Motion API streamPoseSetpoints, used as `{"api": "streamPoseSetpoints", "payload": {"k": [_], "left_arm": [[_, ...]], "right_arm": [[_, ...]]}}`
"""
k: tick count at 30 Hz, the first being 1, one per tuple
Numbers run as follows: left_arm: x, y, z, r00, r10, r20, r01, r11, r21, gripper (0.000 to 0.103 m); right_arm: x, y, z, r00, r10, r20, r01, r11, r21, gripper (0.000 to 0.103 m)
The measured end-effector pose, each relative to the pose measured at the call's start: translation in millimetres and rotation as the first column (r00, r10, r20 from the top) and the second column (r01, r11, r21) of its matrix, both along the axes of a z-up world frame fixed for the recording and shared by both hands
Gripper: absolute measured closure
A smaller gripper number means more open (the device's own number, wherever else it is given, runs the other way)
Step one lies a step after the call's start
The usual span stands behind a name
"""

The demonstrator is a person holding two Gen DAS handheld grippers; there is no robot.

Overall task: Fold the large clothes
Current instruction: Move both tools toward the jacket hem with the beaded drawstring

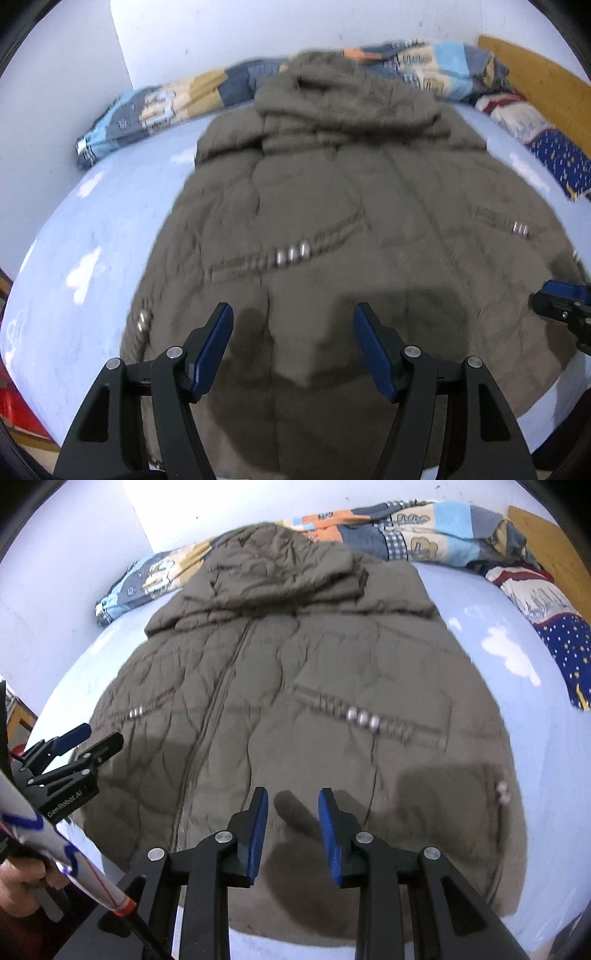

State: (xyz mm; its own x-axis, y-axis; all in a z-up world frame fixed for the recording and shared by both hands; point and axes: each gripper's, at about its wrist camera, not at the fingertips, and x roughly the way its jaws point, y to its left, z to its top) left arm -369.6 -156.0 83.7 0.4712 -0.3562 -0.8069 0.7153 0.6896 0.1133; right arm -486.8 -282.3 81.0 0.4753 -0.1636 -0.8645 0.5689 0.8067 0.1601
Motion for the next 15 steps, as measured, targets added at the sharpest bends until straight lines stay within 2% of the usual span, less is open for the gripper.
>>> {"api": "streamPoseSetpoints", "payload": {"k": [3,7,10,13,15], "left_arm": [[-1.0,7.3,-10.3,1.0,0.002,-0.017,-0.001,1.0,0.027,0.036],[-2.2,26.9,0.4,0.999,0.021,-0.034,-0.022,1.0,-0.016,0.036],[3.5,47.3,11.9,0.997,0.058,-0.041,-0.06,0.997,-0.055,0.036],[11.4,70.4,17.1,0.992,0.113,-0.047,-0.116,0.99,-0.074,0.036],[20.3,83.1,12.0,0.984,0.158,-0.085,-0.164,0.984,-0.068,0.036]], "right_arm": [[-1.6,5.7,-14.7,0.999,0.007,-0.033,-0.007,1.0,-0.004,0.07],[-16.2,3.1,-9.1,1.0,-0.02,0.022,0.019,0.999,0.035,0.069],[-36.0,-0.8,-1.1,0.996,-0.065,0.064,0.063,0.997,0.033,0.067],[-53.8,-6.5,1.3,0.993,-0.099,0.069,0.098,0.995,0.019,0.066],[-64.8,-12.6,-2.7,0.991,-0.122,0.057,0.121,0.992,0.026,0.064]]}}
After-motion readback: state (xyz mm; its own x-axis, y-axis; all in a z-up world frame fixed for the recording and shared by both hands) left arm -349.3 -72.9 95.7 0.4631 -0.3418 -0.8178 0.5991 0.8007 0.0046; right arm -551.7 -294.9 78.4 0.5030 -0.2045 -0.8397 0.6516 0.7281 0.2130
